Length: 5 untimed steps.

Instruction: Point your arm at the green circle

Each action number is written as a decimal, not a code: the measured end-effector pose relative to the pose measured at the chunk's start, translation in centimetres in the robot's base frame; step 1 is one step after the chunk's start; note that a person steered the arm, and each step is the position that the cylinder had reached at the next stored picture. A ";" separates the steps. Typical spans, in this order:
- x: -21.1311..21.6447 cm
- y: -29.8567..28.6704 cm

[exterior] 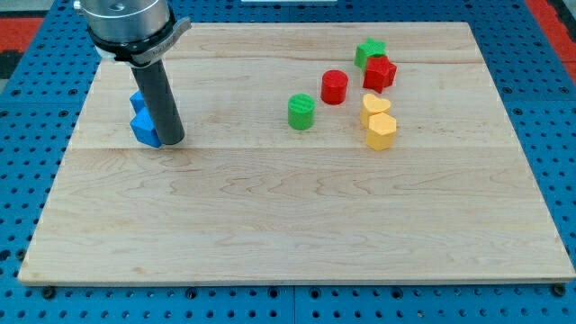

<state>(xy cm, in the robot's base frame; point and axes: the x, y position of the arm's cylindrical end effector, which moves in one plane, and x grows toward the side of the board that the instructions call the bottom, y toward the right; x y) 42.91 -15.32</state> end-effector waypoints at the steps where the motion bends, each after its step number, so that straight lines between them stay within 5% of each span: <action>1: -0.3 2.6; 3: -7.1 8.1; 5: -8.9 19.4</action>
<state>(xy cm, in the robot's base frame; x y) 33.98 4.04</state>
